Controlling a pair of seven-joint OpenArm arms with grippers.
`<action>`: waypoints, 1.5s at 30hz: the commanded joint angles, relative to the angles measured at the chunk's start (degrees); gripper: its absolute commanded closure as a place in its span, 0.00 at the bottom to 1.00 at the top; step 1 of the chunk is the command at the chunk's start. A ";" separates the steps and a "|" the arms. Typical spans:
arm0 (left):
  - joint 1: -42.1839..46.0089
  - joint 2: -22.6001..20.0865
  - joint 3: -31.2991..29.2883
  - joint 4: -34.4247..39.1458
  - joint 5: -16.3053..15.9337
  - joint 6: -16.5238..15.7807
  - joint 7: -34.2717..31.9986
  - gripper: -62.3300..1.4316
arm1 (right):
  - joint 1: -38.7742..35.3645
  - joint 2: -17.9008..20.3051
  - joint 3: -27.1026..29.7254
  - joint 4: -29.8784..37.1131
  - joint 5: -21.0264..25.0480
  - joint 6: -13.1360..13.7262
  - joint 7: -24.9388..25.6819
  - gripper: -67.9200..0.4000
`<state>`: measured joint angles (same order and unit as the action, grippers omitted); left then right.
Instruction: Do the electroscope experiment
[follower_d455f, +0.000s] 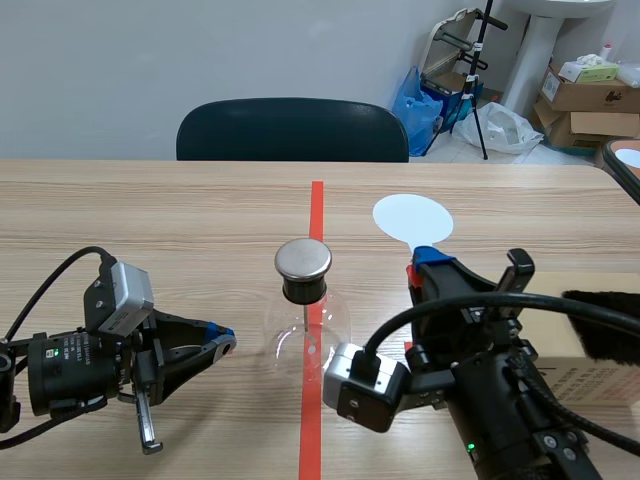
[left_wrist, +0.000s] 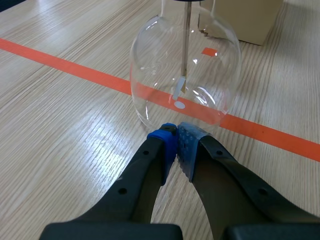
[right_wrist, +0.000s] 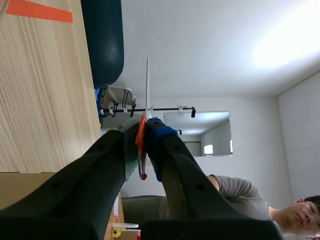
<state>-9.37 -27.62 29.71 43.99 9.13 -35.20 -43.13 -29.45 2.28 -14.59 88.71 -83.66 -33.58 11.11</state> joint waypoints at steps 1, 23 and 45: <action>-0.28 0.28 -0.04 1.16 -0.52 -0.07 -0.76 0.93 | 0.09 0.57 0.48 0.52 -0.04 -0.61 -0.39 0.98; -0.13 0.28 -0.04 1.16 -0.52 0.09 -0.74 0.93 | 0.11 0.57 0.48 0.04 -0.04 -0.20 0.87 0.98; -0.13 0.24 -0.04 1.16 -0.52 0.11 -0.35 0.93 | 0.11 0.57 0.48 0.04 -0.04 -0.20 0.87 0.98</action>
<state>-9.37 -27.62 29.71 43.99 9.13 -35.16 -42.87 -29.45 2.55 -14.33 88.44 -83.66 -33.32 11.79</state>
